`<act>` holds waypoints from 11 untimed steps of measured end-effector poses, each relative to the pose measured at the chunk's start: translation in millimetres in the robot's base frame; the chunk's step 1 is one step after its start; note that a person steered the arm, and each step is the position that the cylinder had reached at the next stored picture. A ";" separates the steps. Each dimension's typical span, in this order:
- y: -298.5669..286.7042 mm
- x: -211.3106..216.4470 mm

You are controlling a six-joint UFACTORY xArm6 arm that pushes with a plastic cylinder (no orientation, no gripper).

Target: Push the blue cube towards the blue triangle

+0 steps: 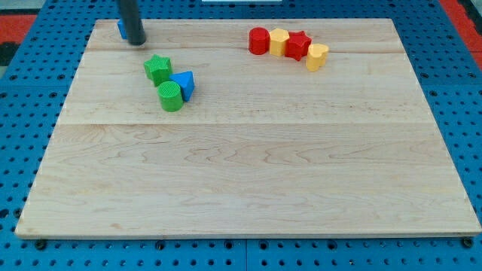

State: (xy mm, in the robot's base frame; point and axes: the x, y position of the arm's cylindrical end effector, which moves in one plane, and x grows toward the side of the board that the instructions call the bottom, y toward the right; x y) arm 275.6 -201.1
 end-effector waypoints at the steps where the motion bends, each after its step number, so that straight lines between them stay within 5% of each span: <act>1: -90.4 1.0; 2: -97.3 -83.5; 3: -62.3 -83.2; 4: 36.6 -65.9; 5: 70.1 -54.1; 7: 97.2 -45.1; 8: 100.1 18.3; 9: 101.3 30.7; 10: 133.1 7.0; 11: 176.4 43.5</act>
